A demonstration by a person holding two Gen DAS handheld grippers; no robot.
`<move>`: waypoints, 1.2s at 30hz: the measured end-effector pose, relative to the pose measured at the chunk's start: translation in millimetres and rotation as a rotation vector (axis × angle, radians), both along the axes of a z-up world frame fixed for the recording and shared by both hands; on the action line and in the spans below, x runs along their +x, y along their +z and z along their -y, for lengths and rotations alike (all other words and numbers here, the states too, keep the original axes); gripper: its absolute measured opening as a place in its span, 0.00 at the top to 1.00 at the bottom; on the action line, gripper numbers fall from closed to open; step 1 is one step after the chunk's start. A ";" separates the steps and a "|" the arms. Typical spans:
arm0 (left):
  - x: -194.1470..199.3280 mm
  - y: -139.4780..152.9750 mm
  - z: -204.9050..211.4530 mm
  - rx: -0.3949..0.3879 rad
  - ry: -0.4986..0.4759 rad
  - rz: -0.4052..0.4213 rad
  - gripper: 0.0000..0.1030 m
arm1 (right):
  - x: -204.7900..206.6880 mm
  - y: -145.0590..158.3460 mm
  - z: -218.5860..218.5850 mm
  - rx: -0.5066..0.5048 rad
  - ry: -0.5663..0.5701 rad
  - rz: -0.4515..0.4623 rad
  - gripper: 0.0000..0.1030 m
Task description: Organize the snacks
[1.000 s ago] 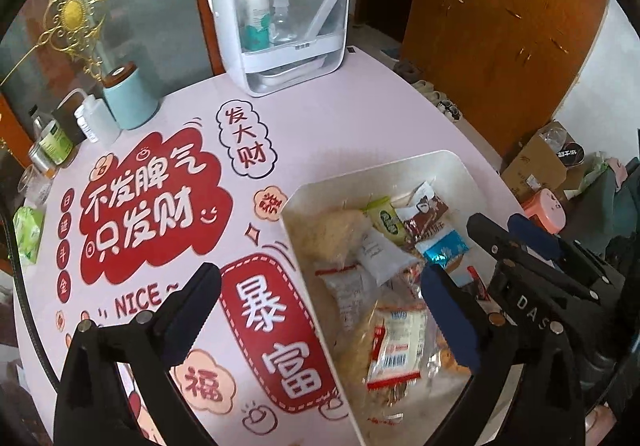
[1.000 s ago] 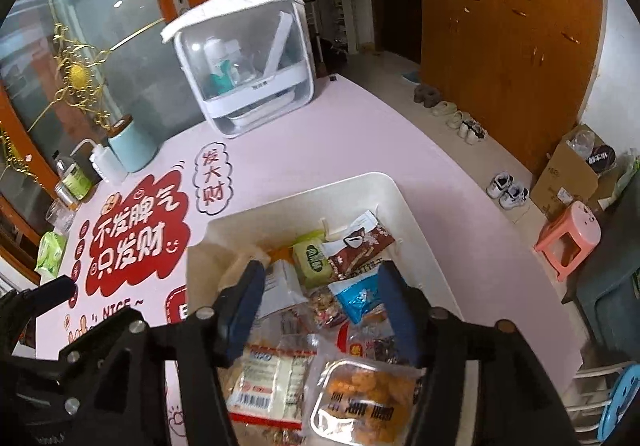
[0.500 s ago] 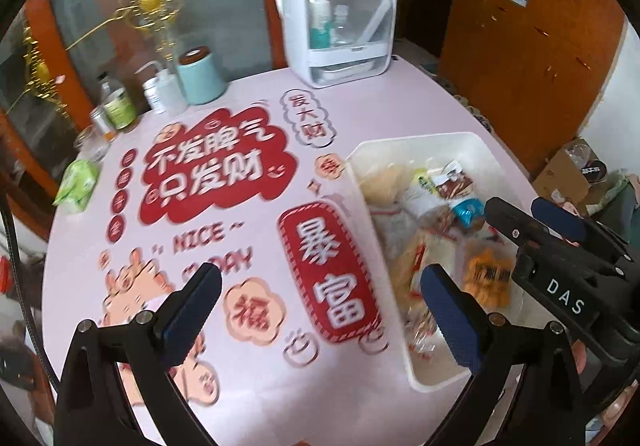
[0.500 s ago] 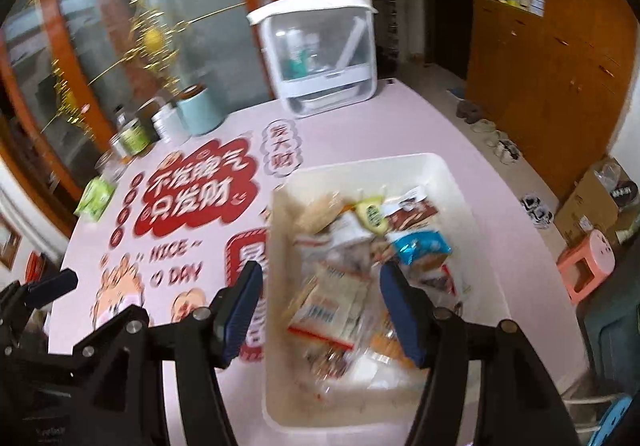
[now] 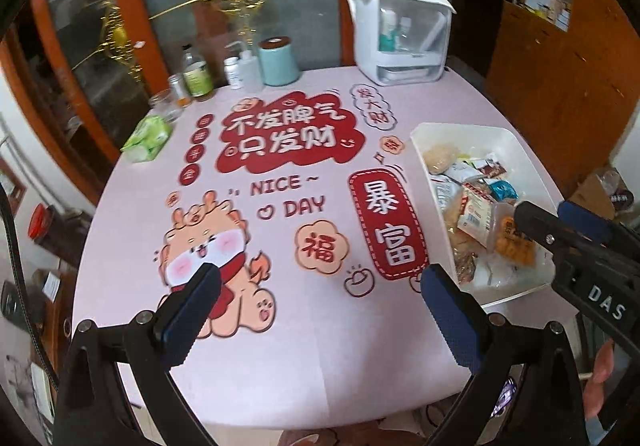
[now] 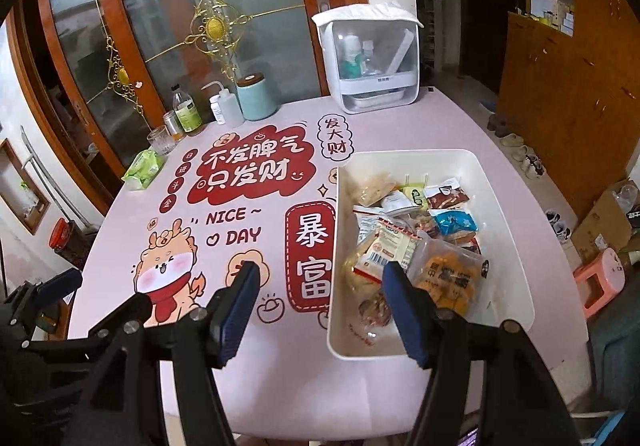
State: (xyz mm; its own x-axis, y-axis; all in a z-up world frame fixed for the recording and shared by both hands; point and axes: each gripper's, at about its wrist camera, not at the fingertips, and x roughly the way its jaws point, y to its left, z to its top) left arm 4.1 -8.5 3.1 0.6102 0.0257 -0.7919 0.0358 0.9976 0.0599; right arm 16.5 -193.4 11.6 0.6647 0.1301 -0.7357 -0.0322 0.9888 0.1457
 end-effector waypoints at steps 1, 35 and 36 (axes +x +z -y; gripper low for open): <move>-3.3 1.5 -2.4 -0.001 0.012 0.007 0.04 | -2.6 1.3 -2.6 0.003 0.006 0.003 0.38; -37.4 13.5 -31.6 -0.020 0.137 0.041 0.04 | -28.5 14.5 -43.1 -0.087 0.045 0.054 0.37; -37.4 13.4 -31.6 -0.020 0.137 0.040 0.04 | -28.9 14.9 -43.0 -0.086 0.046 0.054 0.37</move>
State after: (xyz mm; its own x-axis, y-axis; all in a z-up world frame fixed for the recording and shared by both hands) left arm -33.3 23.1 16.5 0.6331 0.0958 -0.7681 -0.1031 0.9939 0.0390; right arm -12.3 -150.4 26.5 0.6981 0.0992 -0.7091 -0.0835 0.9949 0.0570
